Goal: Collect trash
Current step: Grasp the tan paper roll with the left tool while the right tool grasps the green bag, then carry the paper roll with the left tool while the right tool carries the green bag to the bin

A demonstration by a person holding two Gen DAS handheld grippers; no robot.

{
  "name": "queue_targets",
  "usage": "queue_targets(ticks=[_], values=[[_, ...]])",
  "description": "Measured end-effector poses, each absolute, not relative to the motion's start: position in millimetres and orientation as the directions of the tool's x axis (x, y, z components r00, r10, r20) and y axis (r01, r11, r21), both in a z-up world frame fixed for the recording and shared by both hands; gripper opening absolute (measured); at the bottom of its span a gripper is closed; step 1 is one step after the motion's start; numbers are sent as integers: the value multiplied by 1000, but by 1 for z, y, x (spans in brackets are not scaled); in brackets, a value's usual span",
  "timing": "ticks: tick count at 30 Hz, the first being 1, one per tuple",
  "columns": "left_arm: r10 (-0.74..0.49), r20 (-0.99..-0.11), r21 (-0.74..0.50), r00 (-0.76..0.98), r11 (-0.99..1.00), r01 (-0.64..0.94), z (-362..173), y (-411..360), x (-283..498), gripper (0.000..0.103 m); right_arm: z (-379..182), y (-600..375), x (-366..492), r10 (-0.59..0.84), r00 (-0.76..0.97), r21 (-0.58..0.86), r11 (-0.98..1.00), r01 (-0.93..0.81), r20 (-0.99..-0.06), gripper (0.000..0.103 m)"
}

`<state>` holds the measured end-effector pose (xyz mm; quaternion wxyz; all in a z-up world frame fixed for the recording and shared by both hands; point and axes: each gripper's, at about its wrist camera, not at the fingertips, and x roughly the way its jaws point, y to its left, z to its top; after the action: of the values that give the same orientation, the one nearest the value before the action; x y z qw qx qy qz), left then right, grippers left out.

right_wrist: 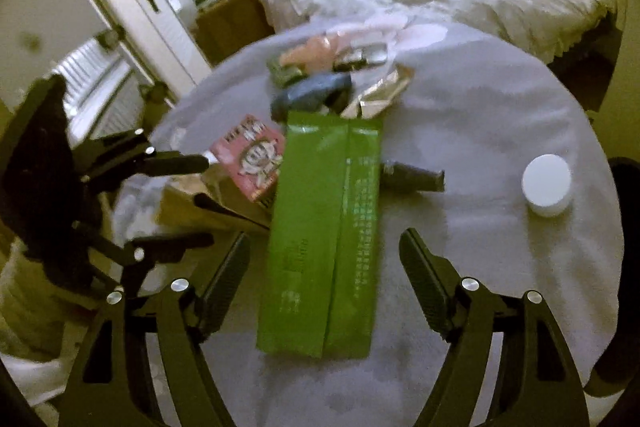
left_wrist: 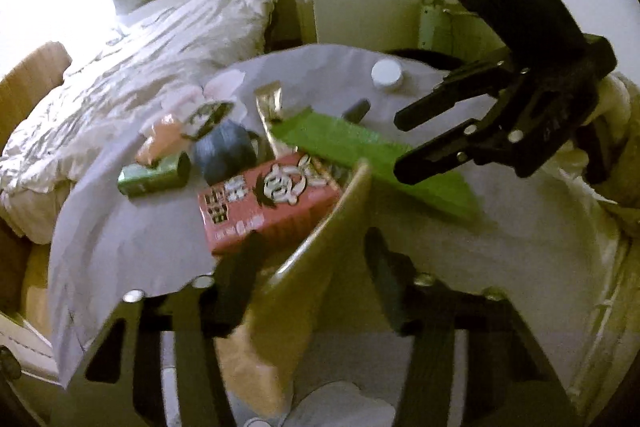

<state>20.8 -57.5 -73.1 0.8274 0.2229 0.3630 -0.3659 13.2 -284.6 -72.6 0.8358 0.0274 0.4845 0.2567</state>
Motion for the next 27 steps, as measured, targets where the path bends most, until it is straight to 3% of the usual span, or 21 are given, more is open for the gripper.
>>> queue_targets(ticks=[2,4,7,10,14,21,27], values=[[-437,-774,94,458,636,766,-79,-56,20,36,-78,-280,15,452,387,295,867,-400,-804,76],[-438,-774,85,457,644,761,-81,-53,18,25,-82,-276,16,441,376,285,870,-403,-815,64],[-441,-766,66,467,669,740,-80,-49,14,13,-85,-276,15,446,386,286,868,-406,-807,58],[-433,-760,50,486,705,707,-78,-47,11,10,-82,-280,18,465,405,306,864,-399,-787,40],[-457,-737,8,498,731,682,-65,-47,7,9,-72,-296,16,483,442,329,864,-381,-756,31],[-514,-688,-60,512,744,666,-32,-70,4,9,-42,-343,5,528,542,411,849,-332,-654,29],[-570,-651,-103,501,721,685,-14,-116,13,9,-12,-407,-8,461,689,438,870,-227,-559,29]])
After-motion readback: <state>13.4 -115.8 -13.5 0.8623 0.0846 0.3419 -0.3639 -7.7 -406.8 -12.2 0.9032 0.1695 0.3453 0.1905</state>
